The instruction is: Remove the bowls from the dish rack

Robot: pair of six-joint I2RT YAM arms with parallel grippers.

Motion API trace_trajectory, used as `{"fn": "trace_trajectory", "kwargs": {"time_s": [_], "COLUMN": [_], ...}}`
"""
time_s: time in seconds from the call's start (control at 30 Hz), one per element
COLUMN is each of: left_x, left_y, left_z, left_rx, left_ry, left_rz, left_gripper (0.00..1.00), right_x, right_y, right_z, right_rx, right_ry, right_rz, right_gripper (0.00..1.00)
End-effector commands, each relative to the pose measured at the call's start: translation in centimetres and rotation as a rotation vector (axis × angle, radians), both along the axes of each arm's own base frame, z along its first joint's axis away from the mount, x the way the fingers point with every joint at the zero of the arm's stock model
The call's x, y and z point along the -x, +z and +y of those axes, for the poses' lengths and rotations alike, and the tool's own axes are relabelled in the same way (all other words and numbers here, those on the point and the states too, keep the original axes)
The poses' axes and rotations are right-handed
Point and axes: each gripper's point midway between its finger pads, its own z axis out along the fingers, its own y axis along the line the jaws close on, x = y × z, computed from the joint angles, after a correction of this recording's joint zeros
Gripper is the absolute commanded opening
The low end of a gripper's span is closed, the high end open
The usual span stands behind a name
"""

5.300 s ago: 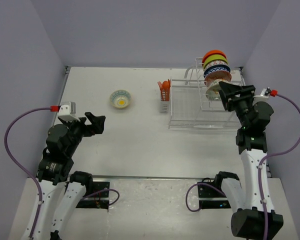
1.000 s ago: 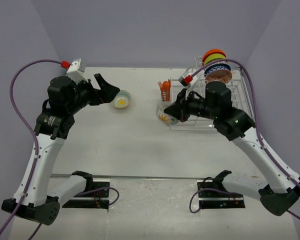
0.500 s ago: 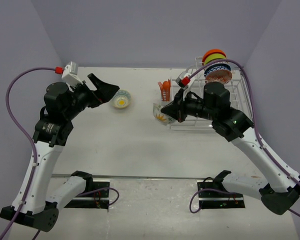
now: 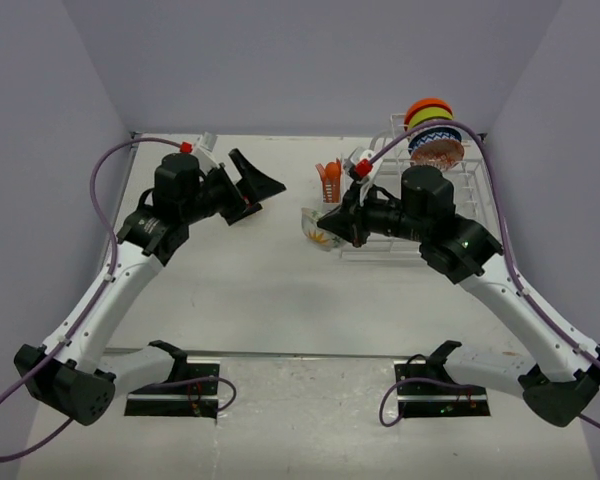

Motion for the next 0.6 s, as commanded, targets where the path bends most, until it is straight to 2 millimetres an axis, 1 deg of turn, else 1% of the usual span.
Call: {"fn": "trace_trajectory", "kwargs": {"time_s": [0.0,0.1,0.13,0.2,0.3,0.4,0.5,0.57], "left_x": [0.2,-0.2,-0.3,-0.3,0.1,0.2,0.7,1.2], "left_y": [2.4,2.2,1.6,1.1,0.2,-0.5,-2.0,-2.3], "left_z": [-1.6,-1.9,-1.8,-2.0,-2.5,-3.1,-3.6,-4.3], "left_rx": [0.072,0.047,0.033,0.031,0.018,-0.007,-0.033,-0.034], "left_ry": [0.001,0.017,0.022,0.019,0.007,-0.004,-0.021,-0.039], "left_rz": [-0.016,0.018,0.044,0.066,0.101,0.111,0.155,0.169], "left_gripper": [1.0,1.0,1.0,1.0,1.0,1.0,1.0,1.0], "right_x": [-0.1,0.3,0.5,0.4,0.4,0.5,0.6,0.6], "right_y": [2.9,2.3,1.9,1.5,0.8,0.7,0.1,-0.2], "right_z": [0.6,0.9,1.0,1.2,1.5,1.8,2.1,2.2], "right_rx": [-0.046,-0.01,0.004,0.016,0.038,0.044,0.059,0.07], "right_ry": [0.024,0.061,0.07,0.072,0.084,0.098,0.115,0.117], "right_rz": [-0.14,-0.18,-0.176,-0.182,-0.179,-0.179,-0.171,-0.172], "right_gripper": [0.0,0.0,0.0,0.0,0.0,0.0,0.0,0.0]}}
